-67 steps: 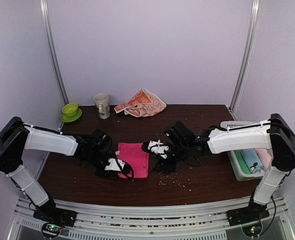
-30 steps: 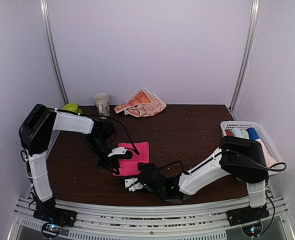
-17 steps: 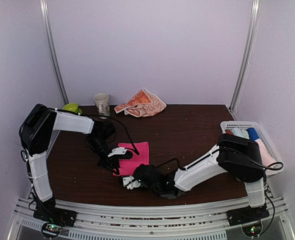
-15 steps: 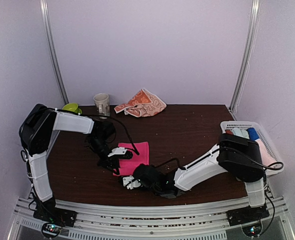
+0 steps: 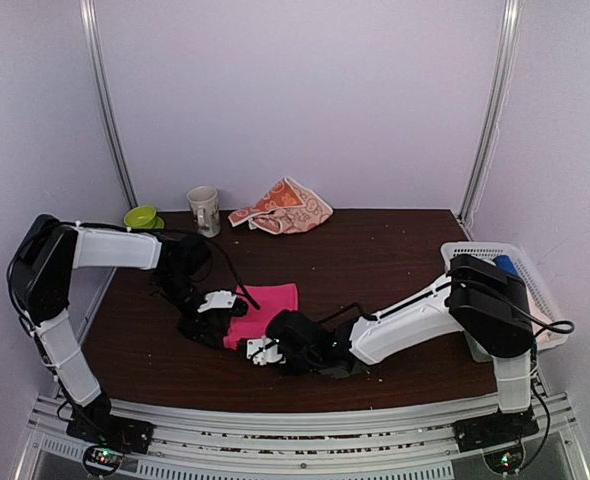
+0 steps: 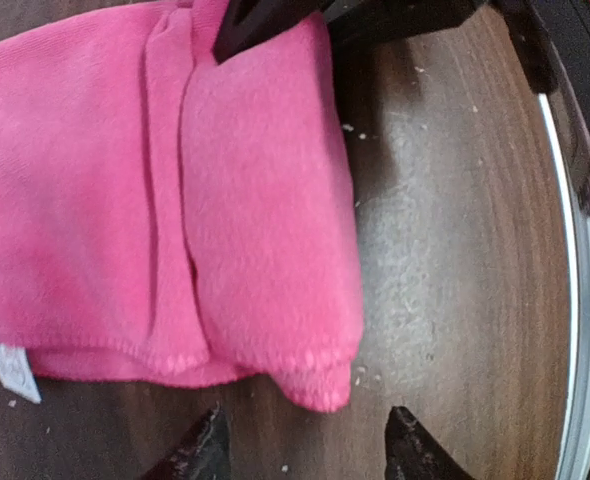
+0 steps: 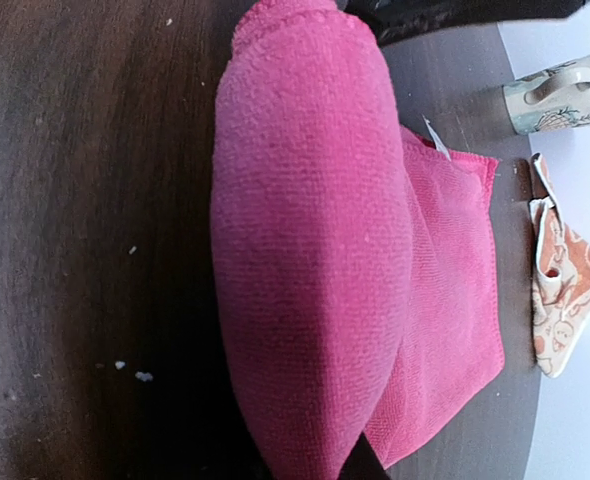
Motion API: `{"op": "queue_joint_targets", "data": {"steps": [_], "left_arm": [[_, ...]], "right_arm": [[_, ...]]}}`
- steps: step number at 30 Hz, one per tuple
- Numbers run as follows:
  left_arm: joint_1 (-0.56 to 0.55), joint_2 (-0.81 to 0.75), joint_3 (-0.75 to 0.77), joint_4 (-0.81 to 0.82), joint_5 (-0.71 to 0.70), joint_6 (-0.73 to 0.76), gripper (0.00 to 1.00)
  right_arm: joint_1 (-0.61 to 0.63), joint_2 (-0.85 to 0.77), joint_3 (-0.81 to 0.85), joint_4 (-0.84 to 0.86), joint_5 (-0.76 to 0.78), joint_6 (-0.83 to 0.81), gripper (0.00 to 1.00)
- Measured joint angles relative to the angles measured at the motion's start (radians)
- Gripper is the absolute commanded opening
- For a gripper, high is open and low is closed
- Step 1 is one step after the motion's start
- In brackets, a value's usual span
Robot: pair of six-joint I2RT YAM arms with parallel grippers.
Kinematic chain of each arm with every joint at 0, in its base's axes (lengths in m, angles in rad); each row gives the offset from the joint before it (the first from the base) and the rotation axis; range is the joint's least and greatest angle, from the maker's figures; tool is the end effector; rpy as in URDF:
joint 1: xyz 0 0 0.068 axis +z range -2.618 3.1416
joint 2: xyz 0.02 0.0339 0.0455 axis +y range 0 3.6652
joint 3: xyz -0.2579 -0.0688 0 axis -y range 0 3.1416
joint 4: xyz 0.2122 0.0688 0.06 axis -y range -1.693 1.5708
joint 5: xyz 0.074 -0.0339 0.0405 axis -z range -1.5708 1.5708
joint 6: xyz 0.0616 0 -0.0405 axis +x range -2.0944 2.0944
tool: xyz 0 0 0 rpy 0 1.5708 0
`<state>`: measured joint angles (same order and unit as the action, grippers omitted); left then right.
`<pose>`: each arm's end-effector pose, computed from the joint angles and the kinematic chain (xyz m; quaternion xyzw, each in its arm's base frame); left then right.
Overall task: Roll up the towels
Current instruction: Roll the towel at the center of the board.
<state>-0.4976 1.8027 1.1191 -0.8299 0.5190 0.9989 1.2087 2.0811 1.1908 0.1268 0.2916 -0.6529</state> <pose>0.2394 -0.1648 0.1497 0.6627 0.7031 -0.2416 0.0904 0.1661 0.3885 0.1194 -0.6957 0.5891 -0.0219 0.4104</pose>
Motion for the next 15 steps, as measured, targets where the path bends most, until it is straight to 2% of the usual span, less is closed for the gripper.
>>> {"op": "queue_joint_targets", "data": {"steps": [5, 15], "left_arm": [[0.041, -0.153, -0.146, 0.131, -0.051, -0.007, 0.63], [0.047, -0.45, -0.504, 0.493, -0.082, 0.02, 0.64]], "right_arm": [[-0.027, -0.005, 0.045, -0.087, -0.096, 0.064, 0.0], [-0.105, 0.016, 0.195, -0.307, -0.383, 0.184, 0.01]]}}
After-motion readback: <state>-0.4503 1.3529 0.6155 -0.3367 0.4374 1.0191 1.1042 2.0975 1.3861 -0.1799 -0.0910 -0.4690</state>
